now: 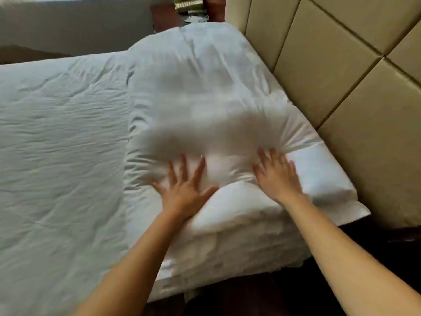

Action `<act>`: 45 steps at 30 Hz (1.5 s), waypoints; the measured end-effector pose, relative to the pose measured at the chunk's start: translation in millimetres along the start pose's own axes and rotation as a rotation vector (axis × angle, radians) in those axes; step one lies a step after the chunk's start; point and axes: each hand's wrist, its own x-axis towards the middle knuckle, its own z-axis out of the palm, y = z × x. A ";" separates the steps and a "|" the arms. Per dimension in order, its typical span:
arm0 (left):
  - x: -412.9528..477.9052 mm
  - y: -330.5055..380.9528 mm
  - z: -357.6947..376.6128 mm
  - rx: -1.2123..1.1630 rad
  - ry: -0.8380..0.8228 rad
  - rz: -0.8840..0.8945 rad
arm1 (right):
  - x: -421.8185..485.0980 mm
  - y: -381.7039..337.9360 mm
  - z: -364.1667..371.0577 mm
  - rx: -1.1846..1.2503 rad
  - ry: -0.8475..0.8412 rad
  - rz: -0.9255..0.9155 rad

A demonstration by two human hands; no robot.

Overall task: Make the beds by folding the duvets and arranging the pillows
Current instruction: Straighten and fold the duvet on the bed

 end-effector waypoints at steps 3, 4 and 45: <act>45.3 -7.1 4.9 0.267 -0.509 -0.051 | 24.4 8.5 -5.1 -0.150 -0.414 -0.005; 62.3 -0.9 -15.0 0.313 -0.549 -0.021 | 38.7 5.6 -26.1 -0.152 -0.415 -0.014; -100.3 3.6 -22.5 0.437 -0.270 -0.014 | 1.9 27.3 -71.9 -0.310 -1.028 -0.246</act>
